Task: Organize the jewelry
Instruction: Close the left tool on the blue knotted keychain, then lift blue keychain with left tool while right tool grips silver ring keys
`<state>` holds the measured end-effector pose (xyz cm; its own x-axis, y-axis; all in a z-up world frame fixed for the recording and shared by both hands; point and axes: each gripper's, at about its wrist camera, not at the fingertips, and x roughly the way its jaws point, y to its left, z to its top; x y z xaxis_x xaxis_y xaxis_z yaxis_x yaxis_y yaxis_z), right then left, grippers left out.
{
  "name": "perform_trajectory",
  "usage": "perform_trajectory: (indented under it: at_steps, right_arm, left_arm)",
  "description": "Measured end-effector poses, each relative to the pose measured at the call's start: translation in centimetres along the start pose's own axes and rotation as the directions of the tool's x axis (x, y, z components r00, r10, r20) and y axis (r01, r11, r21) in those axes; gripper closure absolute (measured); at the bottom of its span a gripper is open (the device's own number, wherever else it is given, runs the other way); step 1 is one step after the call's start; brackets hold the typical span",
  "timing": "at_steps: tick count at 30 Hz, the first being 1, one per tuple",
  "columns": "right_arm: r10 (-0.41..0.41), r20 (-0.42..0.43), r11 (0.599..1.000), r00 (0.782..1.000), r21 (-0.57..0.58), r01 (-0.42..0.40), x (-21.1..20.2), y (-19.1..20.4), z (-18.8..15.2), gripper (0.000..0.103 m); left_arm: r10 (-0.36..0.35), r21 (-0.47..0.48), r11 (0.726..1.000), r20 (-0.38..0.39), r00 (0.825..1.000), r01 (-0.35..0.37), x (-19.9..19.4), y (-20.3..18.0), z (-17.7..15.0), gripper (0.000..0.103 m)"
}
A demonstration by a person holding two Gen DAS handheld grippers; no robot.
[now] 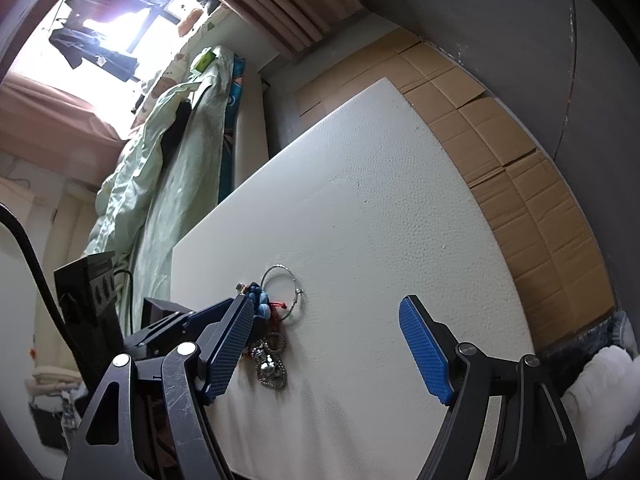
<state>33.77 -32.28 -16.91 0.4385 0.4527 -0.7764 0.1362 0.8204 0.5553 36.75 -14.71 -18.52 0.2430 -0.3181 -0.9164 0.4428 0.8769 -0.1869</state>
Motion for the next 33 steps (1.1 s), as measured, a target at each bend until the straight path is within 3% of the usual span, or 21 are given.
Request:
perform_trajectory:
  at_steps: [1, 2, 5, 7, 8, 10, 12, 18, 23, 26, 33]
  right_arm:
    - [0.000, -0.002, 1.000, 1.000, -0.003, 0.000, 0.1, 0.0, 0.1, 0.026]
    - [-0.003, -0.006, 1.000, 1.000, -0.007, 0.003, 0.3, 0.0, 0.1, 0.026]
    - [-0.007, -0.021, 1.000, 1.000, -0.019, 0.007, 1.1, 0.4, 0.2, 0.026]
    - [-0.015, -0.030, 0.999, 0.999, -0.035, 0.014, 1.7, 0.9, 0.2, 0.026]
    - [-0.019, -0.035, 0.999, 0.999, -0.047, 0.017, 2.0, 1.1, 0.2, 0.027]
    - [-0.022, -0.047, 0.998, 0.999, -0.066, 0.019, 2.7, 1.7, 0.2, 0.037]
    - [-0.034, -0.055, 0.996, 0.998, -0.082, 0.029, 3.2, 2.2, 0.2, 0.039]
    - [-0.081, -0.063, 0.987, 0.995, -0.143, 0.072, 4.8, 3.5, 0.2, 0.050]
    - [-0.153, -0.050, 0.971, 0.987, -0.194, 0.140, 5.9, 4.5, 0.6, 0.052]
    - [-0.202, -0.044, 0.954, 0.978, -0.234, 0.186, 6.8, 5.4, 0.8, 0.061]
    - [-0.364, 0.016, 0.865, 0.931, -0.365, 0.345, 7.9, 7.7, -0.3, 0.066]
  left_arm:
    - [0.030, 0.011, 0.999, -0.002, 1.000, -0.030, 0.0, -0.2, 0.0, 0.051]
    - [0.051, 0.013, 0.999, 0.001, 0.999, -0.051, -0.1, -0.1, 0.0, 0.064]
    - [0.009, -0.020, 1.000, 0.003, 1.000, -0.009, -0.4, 0.7, 0.1, 0.070]
    - [-0.017, -0.043, 0.999, 0.021, 1.000, 0.018, -1.2, 1.5, 0.2, 0.083]
    - [-0.021, -0.053, 0.998, 0.026, 0.999, 0.022, -1.6, 1.7, 0.3, 0.083]
    - [-0.042, -0.071, 0.997, 0.044, 0.998, 0.045, -2.4, 2.4, 0.5, 0.092]
    - [-0.059, -0.095, 0.993, 0.053, 0.997, 0.064, -2.9, 3.1, 0.5, 0.097]
    - [-0.085, -0.136, 0.986, 0.087, 0.993, 0.096, -4.0, 4.6, 0.6, 0.097]
    - [-0.098, -0.152, 0.981, 0.122, 0.988, 0.117, -5.2, 5.5, 0.4, 0.097]
    - [-0.101, -0.162, 0.979, 0.144, 0.984, 0.124, -6.1, 6.1, 0.3, 0.097]
    - [-0.105, -0.184, 0.973, 0.172, 0.980, 0.136, -7.2, 7.7, -0.1, 0.097]
